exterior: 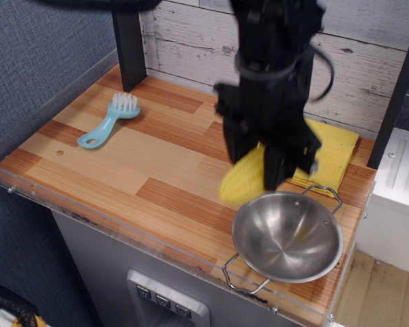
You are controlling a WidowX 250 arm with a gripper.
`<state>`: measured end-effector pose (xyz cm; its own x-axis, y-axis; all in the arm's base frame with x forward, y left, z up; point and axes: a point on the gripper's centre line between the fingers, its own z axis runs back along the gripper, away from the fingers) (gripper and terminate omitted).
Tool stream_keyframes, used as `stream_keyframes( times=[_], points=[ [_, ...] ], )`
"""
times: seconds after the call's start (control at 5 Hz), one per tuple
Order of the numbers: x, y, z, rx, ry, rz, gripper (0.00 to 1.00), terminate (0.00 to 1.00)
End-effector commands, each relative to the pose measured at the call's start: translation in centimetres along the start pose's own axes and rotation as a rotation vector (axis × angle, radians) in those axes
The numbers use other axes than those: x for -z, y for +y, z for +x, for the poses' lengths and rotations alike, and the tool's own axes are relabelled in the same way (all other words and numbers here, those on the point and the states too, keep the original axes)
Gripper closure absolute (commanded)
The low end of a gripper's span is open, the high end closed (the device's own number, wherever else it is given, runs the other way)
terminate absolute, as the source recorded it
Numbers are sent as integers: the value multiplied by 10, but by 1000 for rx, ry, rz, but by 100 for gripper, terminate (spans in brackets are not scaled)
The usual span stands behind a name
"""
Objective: Place the yellow tubular item inside of pot.
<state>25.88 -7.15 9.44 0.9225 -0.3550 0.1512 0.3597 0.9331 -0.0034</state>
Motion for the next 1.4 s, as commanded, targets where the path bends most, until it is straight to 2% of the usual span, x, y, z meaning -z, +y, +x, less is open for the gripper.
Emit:
stream_keyframes(
  times=[0.0, 0.4, 0.8, 1.0, 1.2],
  points=[
    [22, -27, -2, 123, 35, -33, 100, 0],
    [34, -39, 30, 177, 1, 5, 100, 0],
    [45, -34, 30, 158, 27, 8, 100, 0],
    [43, -31, 28, 166, 39, -3, 0, 0],
    [32, -27, 26, 160, 22, -14, 0, 0]
  ],
)
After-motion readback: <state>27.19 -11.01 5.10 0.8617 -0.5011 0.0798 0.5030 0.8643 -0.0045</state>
